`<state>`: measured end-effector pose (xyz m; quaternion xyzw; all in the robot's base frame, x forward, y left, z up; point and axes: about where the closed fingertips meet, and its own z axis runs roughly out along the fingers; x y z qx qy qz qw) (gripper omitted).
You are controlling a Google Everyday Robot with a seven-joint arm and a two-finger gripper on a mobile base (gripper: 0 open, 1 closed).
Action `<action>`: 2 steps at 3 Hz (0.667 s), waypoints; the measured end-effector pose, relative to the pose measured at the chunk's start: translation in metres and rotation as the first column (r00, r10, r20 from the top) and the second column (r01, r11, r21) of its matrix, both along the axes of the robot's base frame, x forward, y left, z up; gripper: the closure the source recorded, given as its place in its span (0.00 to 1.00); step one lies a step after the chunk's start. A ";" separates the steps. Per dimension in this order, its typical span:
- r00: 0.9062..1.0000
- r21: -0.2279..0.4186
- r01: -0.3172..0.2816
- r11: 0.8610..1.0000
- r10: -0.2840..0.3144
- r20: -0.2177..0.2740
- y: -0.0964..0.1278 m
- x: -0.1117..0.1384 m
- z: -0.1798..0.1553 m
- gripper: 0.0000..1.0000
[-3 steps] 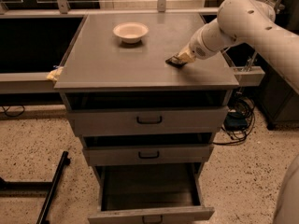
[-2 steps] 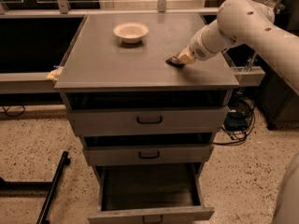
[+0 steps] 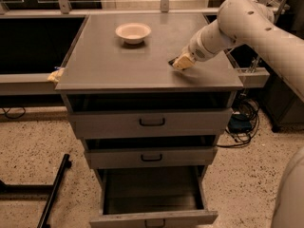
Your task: Place rxbar chocolate into bottom drawer
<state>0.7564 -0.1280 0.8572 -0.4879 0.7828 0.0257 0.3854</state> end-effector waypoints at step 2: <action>1.000 -0.015 0.008 1.000 -0.008 -0.009 -0.003 0.001 -0.007 0.58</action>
Offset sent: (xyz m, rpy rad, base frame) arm 0.0027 -0.0117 -0.0114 -0.0356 0.0136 -0.0259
